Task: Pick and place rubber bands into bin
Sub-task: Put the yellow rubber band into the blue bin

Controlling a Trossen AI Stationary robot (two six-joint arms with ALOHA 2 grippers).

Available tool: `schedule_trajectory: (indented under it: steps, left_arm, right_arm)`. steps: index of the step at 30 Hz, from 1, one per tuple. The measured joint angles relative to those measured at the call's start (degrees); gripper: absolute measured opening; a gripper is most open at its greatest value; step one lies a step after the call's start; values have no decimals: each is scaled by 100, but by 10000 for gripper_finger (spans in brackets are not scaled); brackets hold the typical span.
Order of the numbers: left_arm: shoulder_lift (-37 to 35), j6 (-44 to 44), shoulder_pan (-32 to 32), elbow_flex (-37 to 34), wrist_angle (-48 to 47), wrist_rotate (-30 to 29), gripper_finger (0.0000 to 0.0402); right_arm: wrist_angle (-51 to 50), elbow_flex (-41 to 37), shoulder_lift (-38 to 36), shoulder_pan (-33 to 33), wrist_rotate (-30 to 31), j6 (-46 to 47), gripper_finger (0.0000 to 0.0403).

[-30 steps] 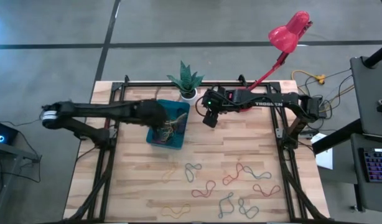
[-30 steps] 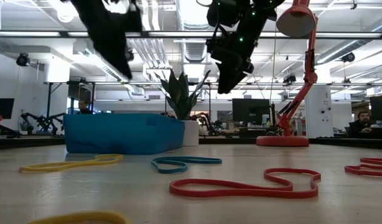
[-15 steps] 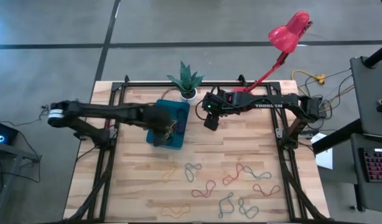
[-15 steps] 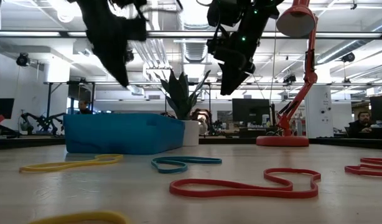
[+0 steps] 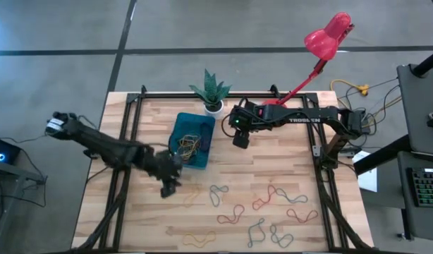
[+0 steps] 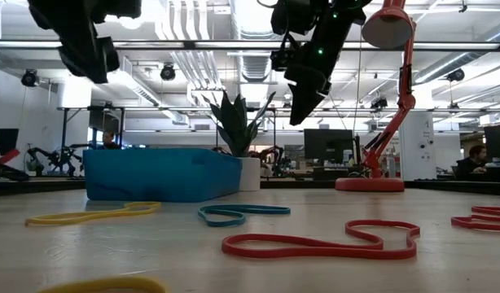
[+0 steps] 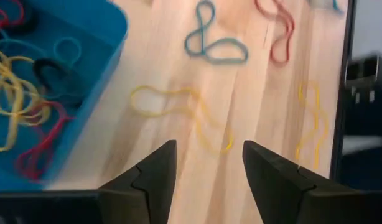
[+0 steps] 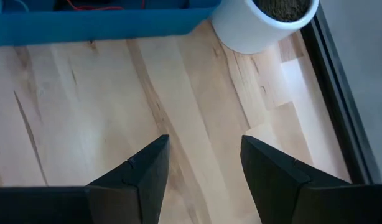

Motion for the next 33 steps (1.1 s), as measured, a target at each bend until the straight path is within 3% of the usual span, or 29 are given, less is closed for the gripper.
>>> schedule_trajectory:
  steps: [3, 6, 13, 19, 23, 33]
  left_arm:
    - [370, -790, -550, -12, 606, -894, 168]
    - [850, -1356, -933, 79, 627, -1494, 168]
    - [2236, -2315, -1445, 513, 607, -1688, 168]
    - [3075, -3034, -1736, 879, 382, -2232, 168]
    - [3307, -3480, -1883, 894, 392, -2318, 168]
    - [3410, -3237, -2006, 883, 379, -2401, 168]
  right_arm:
    - [-7, 0, 0, 17, 8, -229, 185]
    - [-37, -9, -13, 75, 8, -481, 185]
    - [-298, -88, -262, 247, 17, -491, 185]
    - [-399, -313, -851, 463, 287, -170, 185]
    - [-601, -354, -1369, 633, 357, -68, 185]
    - [-626, -525, -2469, 785, 474, -144, 185]
